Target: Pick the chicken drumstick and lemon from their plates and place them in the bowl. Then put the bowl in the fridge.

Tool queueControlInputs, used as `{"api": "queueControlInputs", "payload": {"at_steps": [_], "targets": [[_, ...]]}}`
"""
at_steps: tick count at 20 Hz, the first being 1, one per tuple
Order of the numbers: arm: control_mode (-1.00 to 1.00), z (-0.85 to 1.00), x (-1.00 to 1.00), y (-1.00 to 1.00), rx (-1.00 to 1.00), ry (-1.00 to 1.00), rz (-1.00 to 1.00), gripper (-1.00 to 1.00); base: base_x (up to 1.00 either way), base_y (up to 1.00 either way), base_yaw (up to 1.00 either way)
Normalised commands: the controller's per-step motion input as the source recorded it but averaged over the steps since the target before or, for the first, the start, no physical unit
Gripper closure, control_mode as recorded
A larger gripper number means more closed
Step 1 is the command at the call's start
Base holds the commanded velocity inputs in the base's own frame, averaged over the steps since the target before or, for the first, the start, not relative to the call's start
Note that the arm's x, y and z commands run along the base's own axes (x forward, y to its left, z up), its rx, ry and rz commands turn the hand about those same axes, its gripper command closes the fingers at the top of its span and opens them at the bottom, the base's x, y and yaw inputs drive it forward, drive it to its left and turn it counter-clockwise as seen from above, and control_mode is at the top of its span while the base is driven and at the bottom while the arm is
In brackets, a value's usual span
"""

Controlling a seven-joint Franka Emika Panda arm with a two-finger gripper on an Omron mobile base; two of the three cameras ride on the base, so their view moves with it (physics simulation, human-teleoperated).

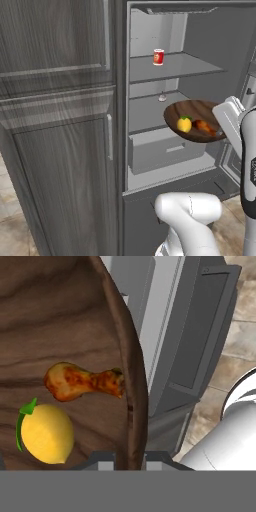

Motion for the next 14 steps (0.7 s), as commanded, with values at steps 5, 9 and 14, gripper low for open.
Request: {"api": "queueControlInputs", "payload": {"at_steps": [5, 9, 14], "targets": [[-1.0, 0.0, -0.02, 0.0, 0.0, -0.01, 0.01, 1.0, 0.0, 0.0, 0.0], [-1.0, 0.0, 0.17, 0.04, -0.02, 0.01, 0.0, 1.0, 0.0, 0.0, 0.0], [-1.0, 0.03, 0.52, 0.03, 0.06, 0.15, 0.0, 1.0, 0.0, 0.0, 0.0]]}}
